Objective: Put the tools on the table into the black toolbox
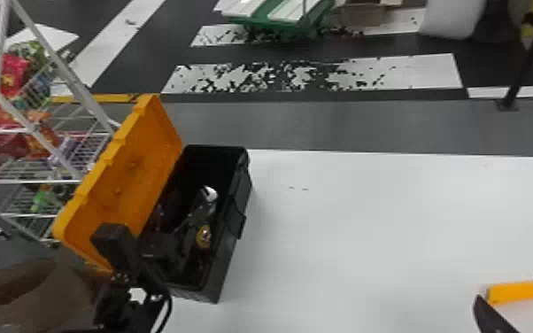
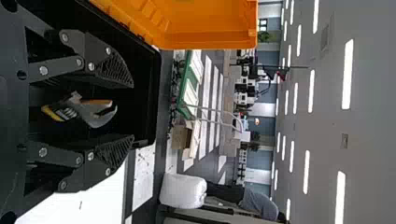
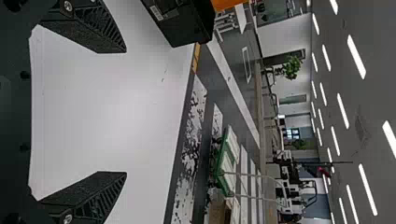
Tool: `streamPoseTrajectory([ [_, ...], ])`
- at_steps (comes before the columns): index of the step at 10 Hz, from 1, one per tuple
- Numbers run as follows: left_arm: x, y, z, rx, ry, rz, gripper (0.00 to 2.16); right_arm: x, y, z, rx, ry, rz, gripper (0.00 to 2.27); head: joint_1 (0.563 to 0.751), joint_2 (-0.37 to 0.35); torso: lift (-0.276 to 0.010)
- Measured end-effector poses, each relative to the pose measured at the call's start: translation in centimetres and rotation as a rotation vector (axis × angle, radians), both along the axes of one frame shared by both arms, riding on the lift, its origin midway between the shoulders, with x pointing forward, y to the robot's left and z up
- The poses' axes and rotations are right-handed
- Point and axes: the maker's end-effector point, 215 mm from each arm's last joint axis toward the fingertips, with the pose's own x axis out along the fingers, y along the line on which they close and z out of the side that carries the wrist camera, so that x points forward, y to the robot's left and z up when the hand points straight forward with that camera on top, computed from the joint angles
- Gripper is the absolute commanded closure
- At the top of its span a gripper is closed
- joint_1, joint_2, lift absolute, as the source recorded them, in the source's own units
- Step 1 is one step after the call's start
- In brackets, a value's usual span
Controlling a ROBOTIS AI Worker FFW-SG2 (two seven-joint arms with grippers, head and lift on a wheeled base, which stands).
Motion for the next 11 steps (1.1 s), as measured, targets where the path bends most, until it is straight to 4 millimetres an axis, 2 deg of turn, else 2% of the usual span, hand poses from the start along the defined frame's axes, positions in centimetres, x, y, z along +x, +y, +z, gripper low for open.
streamPoseTrajectory([
  [2, -0.5, -0.2, 1.6, 0.004, -0.043, -0.005, 0.03, 0.0, -0.2, 0.1, -0.003, -0.004, -0.002, 0.08, 0.695, 0.247, -0.039],
  [5, -2.7, -2.5, 5.5, -0.003, -0.188, -0.037, 0.03, 0.2, -1.7, 0.6, -0.007, -0.044, -0.026, 0.08, 0.695, 0.195, -0.039],
  [8, -4.9, -3.9, 5.7, -0.008, -0.238, -0.010, 0.03, -0.1, -3.9, 0.6, -0.007, -0.080, -0.057, 0.08, 0.695, 0.144, -0.039],
  [11, -7.5, -4.8, 6.2, 0.004, -0.282, 0.046, 0.03, -0.7, -6.8, -0.2, -0.012, -0.080, -0.108, 0.08, 0.695, 0.092, -0.039],
])
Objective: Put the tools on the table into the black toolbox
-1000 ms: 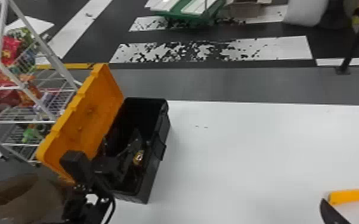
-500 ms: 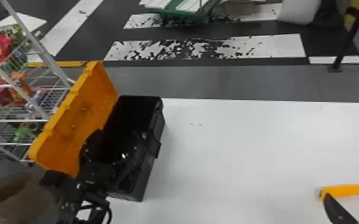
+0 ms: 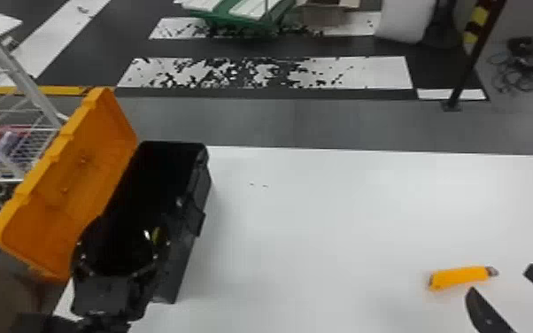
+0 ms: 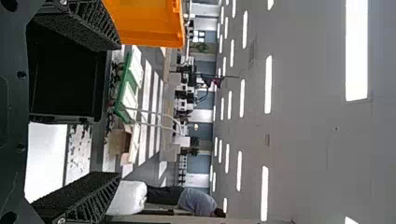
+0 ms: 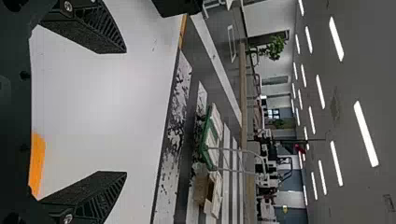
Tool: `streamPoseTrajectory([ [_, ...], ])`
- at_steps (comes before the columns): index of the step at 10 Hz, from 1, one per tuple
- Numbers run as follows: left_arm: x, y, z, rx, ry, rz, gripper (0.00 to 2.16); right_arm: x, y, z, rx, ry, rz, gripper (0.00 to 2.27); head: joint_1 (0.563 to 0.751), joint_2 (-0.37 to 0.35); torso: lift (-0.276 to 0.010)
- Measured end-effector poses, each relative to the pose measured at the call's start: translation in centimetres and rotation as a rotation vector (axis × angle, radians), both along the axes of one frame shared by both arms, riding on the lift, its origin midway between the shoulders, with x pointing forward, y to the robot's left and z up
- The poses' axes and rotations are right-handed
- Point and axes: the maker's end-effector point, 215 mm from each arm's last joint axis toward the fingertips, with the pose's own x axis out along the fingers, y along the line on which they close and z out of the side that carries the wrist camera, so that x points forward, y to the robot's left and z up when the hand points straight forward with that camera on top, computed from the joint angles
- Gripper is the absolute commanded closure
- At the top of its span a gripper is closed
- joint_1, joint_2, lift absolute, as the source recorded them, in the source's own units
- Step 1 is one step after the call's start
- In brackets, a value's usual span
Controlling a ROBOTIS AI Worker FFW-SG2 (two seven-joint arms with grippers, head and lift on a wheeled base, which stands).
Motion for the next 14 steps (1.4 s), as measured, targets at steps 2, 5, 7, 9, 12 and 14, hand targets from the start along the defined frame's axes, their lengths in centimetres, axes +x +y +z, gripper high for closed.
streamPoseTrajectory([
  [2, -1.3, -1.3, -0.4, 0.004, -0.008, -0.022, 0.04, -0.5, -1.8, -0.7, -0.005, 0.008, -0.024, 0.08, 0.695, 0.028, -0.039],
  [5, -2.6, -3.3, -1.0, 0.005, -0.013, -0.063, 0.04, -1.1, -4.9, -2.7, -0.016, 0.050, -0.082, 0.11, 0.695, -0.079, -0.039],
  [7, -2.8, -4.4, -1.4, 0.002, -0.006, -0.086, 0.04, -1.1, -6.9, -5.0, -0.004, 0.152, -0.126, 0.11, 0.695, -0.134, -0.039],
  [9, -3.0, -4.9, -1.7, 0.000, 0.000, -0.098, 0.05, -0.1, -8.4, -5.8, -0.034, 0.196, -0.139, 0.11, 0.695, -0.179, -0.039],
  [12, -2.8, -4.8, -1.8, 0.006, 0.000, -0.105, 0.05, 1.6, -9.3, -5.7, -0.055, 0.202, -0.119, 0.11, 0.695, -0.189, -0.039],
  [14, -2.7, -4.7, -2.0, 0.006, 0.003, -0.104, 0.05, 2.8, -9.9, -6.6, -0.064, 0.241, -0.131, 0.11, 0.695, -0.192, -0.039],
])
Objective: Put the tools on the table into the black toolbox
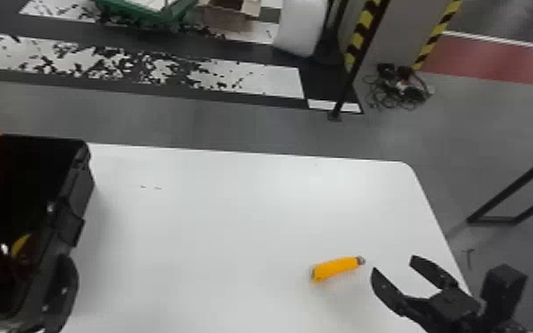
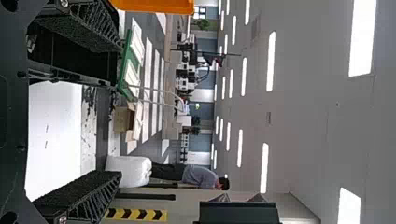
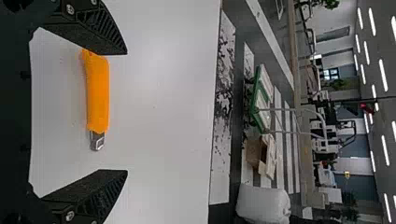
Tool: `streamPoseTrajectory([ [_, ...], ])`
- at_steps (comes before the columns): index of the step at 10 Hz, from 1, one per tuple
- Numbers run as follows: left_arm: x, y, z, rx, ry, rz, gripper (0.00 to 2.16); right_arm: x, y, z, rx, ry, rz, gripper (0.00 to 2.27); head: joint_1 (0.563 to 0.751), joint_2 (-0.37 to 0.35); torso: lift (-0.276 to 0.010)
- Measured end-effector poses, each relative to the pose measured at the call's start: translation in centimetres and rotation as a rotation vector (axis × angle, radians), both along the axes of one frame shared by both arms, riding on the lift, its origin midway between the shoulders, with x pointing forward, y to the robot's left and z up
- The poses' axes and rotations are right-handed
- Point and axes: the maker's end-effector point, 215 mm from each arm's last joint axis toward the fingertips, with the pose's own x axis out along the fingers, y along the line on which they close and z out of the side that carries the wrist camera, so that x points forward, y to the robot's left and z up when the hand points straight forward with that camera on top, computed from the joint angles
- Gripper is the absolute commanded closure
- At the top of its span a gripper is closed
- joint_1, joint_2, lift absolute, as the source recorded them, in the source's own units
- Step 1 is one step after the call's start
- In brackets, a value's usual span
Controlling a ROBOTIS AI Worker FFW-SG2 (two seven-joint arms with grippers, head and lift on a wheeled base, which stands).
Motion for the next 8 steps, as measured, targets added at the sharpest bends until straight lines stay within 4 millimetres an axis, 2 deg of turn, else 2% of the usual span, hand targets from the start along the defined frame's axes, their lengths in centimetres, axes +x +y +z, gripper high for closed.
streamPoseTrajectory([
  [3, 0.1, 0.1, -0.2, -0.001, 0.003, 0.002, 0.05, 0.3, 0.5, -3.6, 0.008, 0.137, -0.044, 0.11, 0.695, -0.182, -0.039],
  [5, 0.1, 0.0, -0.2, -0.002, 0.003, 0.001, 0.05, 0.4, 1.7, -5.3, 0.023, 0.211, -0.073, 0.11, 0.695, -0.167, -0.039],
  [8, 0.1, 0.0, -0.2, -0.001, 0.004, 0.000, 0.05, 1.6, 5.0, -6.0, 0.032, 0.257, -0.054, 0.11, 0.695, -0.102, -0.039],
])
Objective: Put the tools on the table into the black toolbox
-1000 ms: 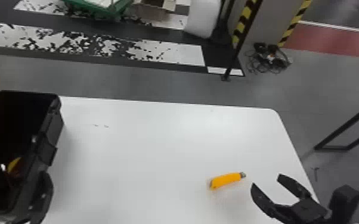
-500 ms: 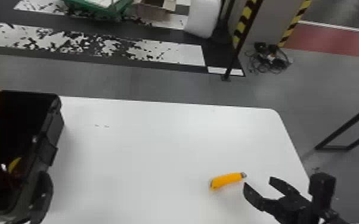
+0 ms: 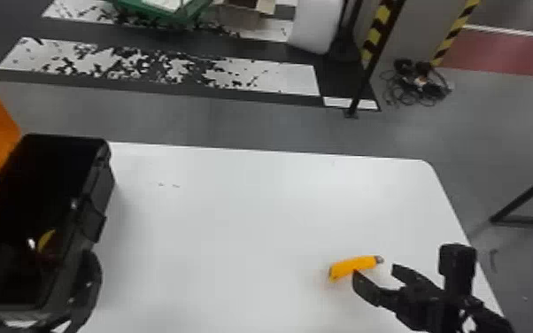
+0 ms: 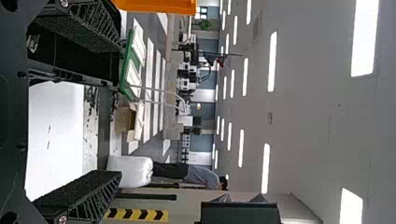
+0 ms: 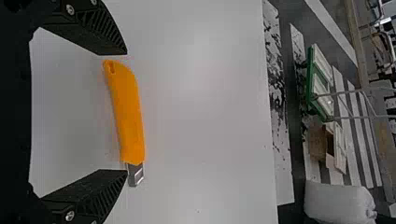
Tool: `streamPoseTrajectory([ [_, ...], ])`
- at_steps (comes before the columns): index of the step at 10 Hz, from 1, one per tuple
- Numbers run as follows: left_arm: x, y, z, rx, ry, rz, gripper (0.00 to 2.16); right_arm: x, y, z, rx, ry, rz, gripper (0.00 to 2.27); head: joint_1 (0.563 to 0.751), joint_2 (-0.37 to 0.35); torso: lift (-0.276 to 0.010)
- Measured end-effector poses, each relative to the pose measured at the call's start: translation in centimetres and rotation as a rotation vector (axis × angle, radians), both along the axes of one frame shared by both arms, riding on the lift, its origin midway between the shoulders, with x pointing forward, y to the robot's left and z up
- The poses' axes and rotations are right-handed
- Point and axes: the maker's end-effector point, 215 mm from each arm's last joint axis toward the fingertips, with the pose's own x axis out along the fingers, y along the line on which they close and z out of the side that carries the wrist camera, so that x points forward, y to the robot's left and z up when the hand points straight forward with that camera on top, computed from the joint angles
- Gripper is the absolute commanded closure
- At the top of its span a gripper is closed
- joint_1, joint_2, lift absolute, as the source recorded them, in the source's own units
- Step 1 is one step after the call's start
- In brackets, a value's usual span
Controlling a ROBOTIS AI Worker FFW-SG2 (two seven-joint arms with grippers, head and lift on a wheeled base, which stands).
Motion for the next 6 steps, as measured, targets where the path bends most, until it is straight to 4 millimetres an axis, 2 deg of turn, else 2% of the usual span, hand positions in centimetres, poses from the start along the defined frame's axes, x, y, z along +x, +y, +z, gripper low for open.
streamPoseTrajectory([
  [3, 0.0, 0.0, 0.1, 0.000, -0.001, -0.001, 0.06, 0.9, 4.2, -0.4, 0.001, 0.030, 0.044, 0.11, 0.695, -0.030, -0.039],
  [6, 0.1, 0.0, 0.2, 0.000, -0.004, -0.001, 0.06, 2.0, 7.4, -0.5, 0.009, 0.059, 0.067, 0.11, 0.695, 0.026, -0.039],
])
